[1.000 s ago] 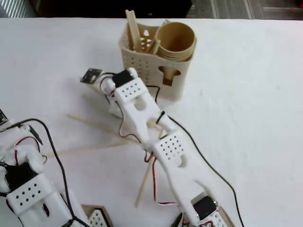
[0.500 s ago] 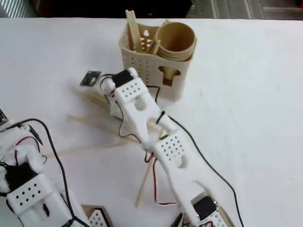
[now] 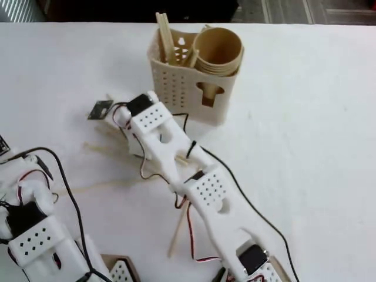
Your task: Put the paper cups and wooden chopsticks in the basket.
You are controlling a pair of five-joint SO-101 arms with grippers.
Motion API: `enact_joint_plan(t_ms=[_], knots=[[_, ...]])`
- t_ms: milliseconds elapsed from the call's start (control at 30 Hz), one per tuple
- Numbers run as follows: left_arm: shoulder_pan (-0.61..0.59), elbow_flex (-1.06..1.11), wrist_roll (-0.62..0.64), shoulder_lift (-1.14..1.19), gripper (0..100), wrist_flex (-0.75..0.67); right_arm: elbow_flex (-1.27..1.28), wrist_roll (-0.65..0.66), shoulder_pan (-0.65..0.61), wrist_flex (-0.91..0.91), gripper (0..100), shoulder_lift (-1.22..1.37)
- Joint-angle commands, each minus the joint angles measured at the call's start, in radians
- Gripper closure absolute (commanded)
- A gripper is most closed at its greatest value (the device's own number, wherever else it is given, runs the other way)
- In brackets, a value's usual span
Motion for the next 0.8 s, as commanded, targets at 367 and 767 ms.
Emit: enact_joint_plan(t_ms=[367,767], knots=[[-0.008,-0.006,0.009,-0.021,93,-0.026,-0.077,-0.041,-0.013,-0.065,97.9,-0.033],[-0.008,-0.006,0.009,-0.021,93,-0.026,-0.272,-0.084,0.028,0.070,97.9,-0.041]])
